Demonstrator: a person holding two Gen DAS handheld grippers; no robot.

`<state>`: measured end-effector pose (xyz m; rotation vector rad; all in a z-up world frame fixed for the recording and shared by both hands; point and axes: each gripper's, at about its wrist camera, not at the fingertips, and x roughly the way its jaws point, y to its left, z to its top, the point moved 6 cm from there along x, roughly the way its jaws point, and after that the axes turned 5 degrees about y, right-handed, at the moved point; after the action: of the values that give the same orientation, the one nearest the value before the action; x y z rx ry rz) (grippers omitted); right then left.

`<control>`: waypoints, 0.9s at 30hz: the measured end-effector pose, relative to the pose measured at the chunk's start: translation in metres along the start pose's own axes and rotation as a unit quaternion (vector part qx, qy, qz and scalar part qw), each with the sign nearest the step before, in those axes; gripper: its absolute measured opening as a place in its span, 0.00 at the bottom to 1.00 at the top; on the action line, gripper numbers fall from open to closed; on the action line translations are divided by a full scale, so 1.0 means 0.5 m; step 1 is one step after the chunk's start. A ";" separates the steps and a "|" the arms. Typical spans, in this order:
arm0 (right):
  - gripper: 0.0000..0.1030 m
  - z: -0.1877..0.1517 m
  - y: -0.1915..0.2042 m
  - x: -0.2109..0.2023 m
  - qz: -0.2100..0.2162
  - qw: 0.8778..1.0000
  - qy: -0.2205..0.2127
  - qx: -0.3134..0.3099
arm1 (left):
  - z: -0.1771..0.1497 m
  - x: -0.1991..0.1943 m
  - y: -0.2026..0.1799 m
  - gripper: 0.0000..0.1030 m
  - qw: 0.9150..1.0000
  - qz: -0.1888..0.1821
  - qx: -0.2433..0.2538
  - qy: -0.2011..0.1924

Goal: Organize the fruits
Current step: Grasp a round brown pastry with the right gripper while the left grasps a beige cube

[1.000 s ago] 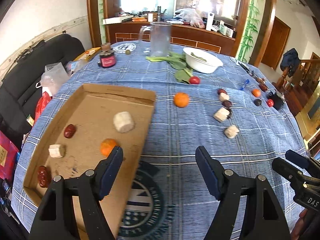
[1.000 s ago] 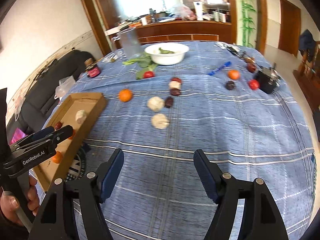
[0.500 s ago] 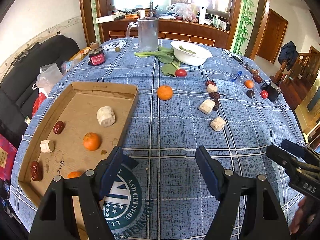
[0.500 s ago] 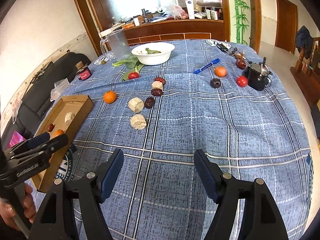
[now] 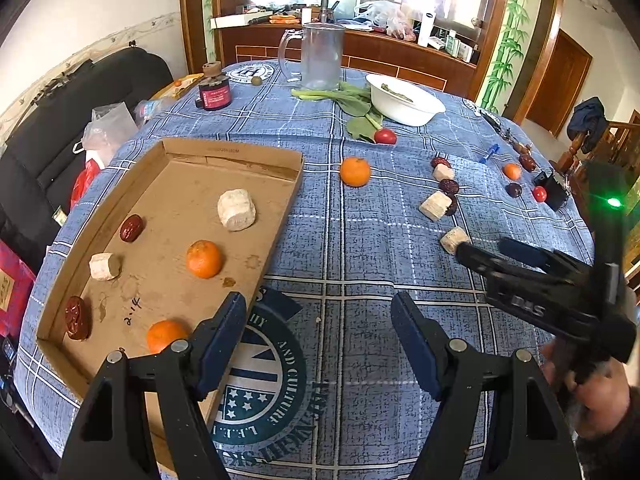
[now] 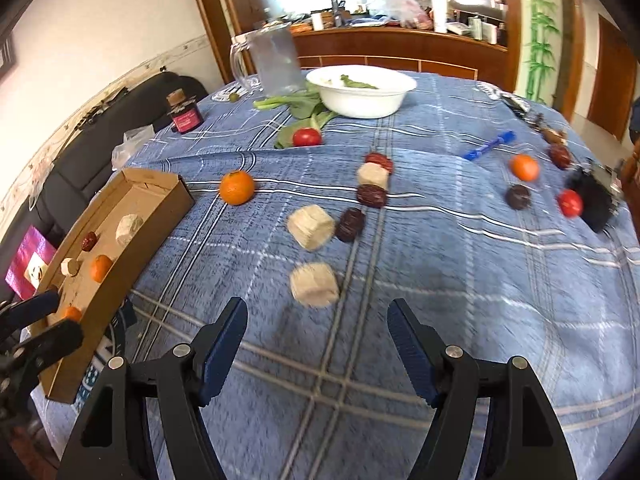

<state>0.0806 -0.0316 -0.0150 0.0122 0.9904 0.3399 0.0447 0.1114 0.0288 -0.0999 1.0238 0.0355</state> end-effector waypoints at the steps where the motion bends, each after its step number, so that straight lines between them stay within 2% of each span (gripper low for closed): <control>1: 0.74 0.004 0.004 0.013 -0.001 1.000 0.004 -0.007 | 0.002 0.003 0.000 0.72 1.000 0.001 0.001 0.001; 3: 0.68 0.010 0.008 0.035 -0.003 1.000 0.008 -0.016 | 0.007 0.010 -0.004 0.72 1.000 0.002 0.003 0.004; 5: 0.30 0.010 0.010 0.053 0.009 1.000 0.020 -0.019 | 0.014 0.020 -0.012 0.72 1.000 0.000 0.005 0.007; 7: 0.30 0.007 0.007 0.063 0.020 0.999 0.025 -0.017 | 0.025 0.034 -0.027 0.72 1.000 -0.003 0.011 0.011; 10: 0.30 0.004 -0.004 0.048 0.006 1.000 0.015 -0.021 | 0.046 0.057 -0.059 0.72 0.999 -0.005 0.030 0.013; 12: 0.30 0.001 -0.022 0.026 0.010 1.000 0.006 -0.010 | 0.061 0.075 -0.085 0.72 0.999 -0.011 0.045 0.017; 17: 0.30 -0.027 -0.089 -0.029 -0.029 1.000 -0.005 -0.001 | 0.109 0.140 -0.166 0.72 0.996 -0.048 0.076 0.024; 22: 0.30 -0.053 -0.136 -0.051 -0.054 0.998 -0.008 0.007 | 0.144 0.204 -0.233 0.72 0.992 -0.049 0.113 0.026; 25: 0.30 -0.064 -0.155 -0.060 -0.048 0.999 -0.010 0.020 | 0.158 0.229 -0.258 0.72 0.989 -0.051 0.135 0.016; 26: 0.30 -0.066 -0.158 -0.060 -0.046 0.999 -0.010 0.023 | 0.160 0.237 -0.264 0.71 0.988 -0.054 0.143 0.017; 27: 0.30 -0.068 -0.164 -0.062 -0.043 0.999 -0.010 0.028 | 0.161 0.245 -0.267 0.62 0.987 -0.057 0.148 0.019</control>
<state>0.0600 -0.1227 -0.0219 0.0238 0.9768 0.2321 0.1869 -0.0156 -0.0256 0.1124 1.0500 -0.2228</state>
